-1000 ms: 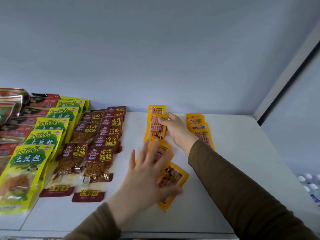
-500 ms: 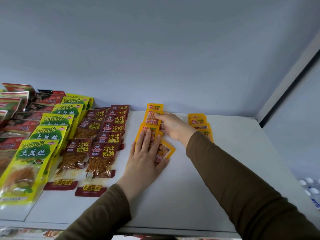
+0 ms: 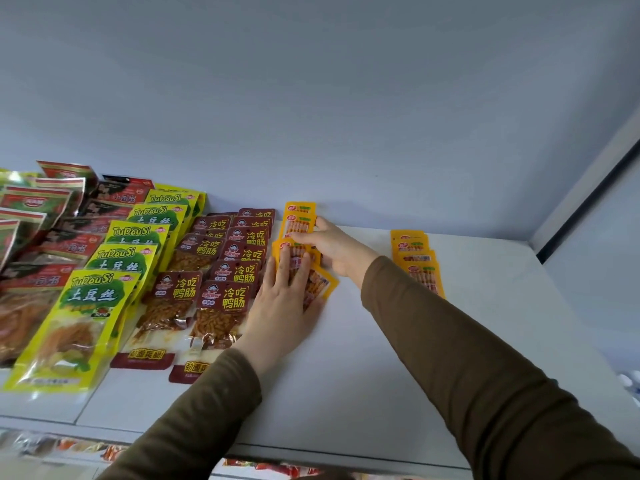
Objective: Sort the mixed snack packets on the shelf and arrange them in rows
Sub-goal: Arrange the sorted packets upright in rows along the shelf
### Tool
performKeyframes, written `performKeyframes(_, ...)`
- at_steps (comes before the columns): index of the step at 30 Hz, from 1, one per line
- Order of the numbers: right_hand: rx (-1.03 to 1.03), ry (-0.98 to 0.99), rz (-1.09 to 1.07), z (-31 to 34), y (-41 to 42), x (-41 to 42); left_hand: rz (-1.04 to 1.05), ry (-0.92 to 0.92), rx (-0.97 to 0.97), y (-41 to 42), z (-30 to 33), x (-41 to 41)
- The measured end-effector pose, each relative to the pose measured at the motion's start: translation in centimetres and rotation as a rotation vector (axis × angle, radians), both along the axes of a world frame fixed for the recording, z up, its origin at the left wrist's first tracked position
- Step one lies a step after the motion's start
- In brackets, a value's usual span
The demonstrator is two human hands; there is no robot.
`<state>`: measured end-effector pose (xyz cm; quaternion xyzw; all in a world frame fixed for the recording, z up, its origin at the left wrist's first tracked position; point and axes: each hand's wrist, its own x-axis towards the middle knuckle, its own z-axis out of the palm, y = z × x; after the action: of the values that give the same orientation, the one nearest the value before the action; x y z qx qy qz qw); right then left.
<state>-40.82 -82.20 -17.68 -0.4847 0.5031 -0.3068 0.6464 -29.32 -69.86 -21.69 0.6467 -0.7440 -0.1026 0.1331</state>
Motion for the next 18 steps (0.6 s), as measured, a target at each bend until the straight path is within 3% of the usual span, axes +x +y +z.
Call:
performKeyframes(3, -0.094, 0.055, 0.018, -0.5, 0.2, -0.4, 0.003, 0.237, -0.033, 0.1, 0.1, 0.1)
performKeyframes(7, -0.134, -0.099, -0.091, -1.4, 0.5, -1.5, 0.14, 0.576, -0.06, -1.1, 1.4, 0.5)
performKeyframes(12, -0.197, -0.188, -0.133, -2.0, 1.4, -2.5, 0.323, 0.904, 0.121, -5.4, 4.1, 1.8)
performKeyframes(18, -0.293, -0.192, -0.105, -1.8, 1.8, -2.6, 0.257, 0.734, 0.364, -8.4, 5.7, 2.2)
